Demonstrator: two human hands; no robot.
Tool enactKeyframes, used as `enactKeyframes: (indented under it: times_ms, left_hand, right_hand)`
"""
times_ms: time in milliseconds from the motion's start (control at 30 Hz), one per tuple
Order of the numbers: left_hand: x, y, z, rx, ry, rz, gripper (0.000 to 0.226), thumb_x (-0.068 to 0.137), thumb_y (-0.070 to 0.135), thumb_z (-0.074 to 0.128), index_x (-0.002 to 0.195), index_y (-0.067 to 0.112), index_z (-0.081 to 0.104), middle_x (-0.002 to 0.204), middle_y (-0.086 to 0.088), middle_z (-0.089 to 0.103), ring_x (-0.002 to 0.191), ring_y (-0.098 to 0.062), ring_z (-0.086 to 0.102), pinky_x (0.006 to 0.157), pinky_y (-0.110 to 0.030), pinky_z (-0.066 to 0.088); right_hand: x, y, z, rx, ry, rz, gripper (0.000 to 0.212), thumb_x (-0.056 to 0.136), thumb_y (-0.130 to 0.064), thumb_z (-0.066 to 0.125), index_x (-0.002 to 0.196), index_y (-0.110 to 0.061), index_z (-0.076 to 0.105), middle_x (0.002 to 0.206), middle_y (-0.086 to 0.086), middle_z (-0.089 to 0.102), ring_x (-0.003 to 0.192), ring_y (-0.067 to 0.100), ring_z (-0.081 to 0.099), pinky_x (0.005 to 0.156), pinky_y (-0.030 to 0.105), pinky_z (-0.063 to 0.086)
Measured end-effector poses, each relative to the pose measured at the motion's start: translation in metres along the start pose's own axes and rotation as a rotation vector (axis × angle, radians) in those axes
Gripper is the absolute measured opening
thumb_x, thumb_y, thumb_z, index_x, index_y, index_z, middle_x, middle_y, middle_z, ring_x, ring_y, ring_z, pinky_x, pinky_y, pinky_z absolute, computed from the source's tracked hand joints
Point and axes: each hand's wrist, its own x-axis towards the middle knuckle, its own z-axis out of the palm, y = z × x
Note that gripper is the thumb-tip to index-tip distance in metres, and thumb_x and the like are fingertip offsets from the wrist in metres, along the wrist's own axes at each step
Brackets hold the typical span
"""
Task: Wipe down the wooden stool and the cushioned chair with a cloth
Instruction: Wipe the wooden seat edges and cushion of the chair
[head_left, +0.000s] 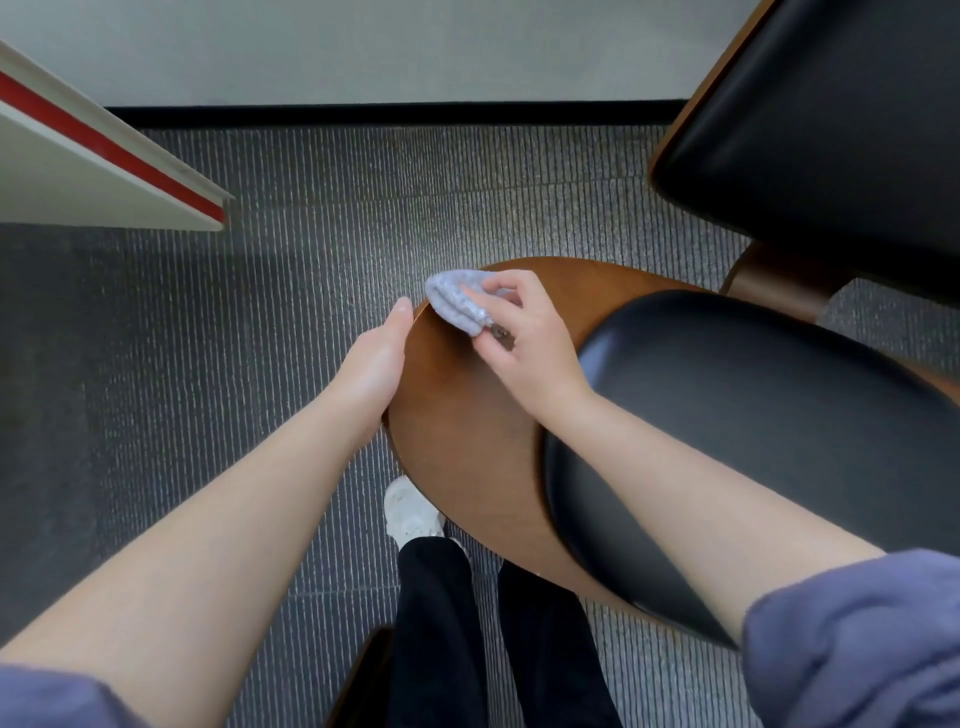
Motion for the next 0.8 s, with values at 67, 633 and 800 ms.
enactKeyframes:
  times_ms: [67,633,800]
  left_hand:
    - [0.000,0.000,0.000,-0.001,-0.008,0.004,0.060,0.095,0.062,0.036,0.119,0.016,0.067,0.107,-0.004,0.073,0.101,-0.023,0.068,0.101,-0.044,0.047]
    - [0.007,0.009,-0.023,0.034,-0.389,0.027,0.044,0.105,0.041,0.036,0.125,0.013,0.062,0.118,-0.014,0.069,0.112,-0.025,0.066,0.102,-0.045,0.047]
    - [0.012,0.012,-0.029,0.082,-0.425,-0.060,0.059,0.100,0.055,0.031,0.127,0.011,0.059,0.124,-0.009,0.066,0.116,-0.023,0.062,0.104,-0.046,0.044]
  right_hand:
    - [-0.002,-0.006,0.001,0.007,0.001,0.032,0.030,0.083,-0.012,0.061,0.112,-0.014,0.071,0.116,0.007,0.051,0.102,0.028,0.054,0.088,0.042,0.049]
    - [-0.037,-0.053,0.036,0.062,0.208,0.142,0.030,0.085,-0.009,0.061,0.113,-0.008,0.070,0.111,0.004,0.054,0.097,0.018,0.057,0.087,0.027,0.047]
    - [-0.064,-0.055,0.041,0.047,0.215,0.203,0.026,0.085,-0.006,0.063,0.110,-0.005,0.070,0.108,0.008,0.054,0.087,0.017,0.055,0.082,0.024,0.046]
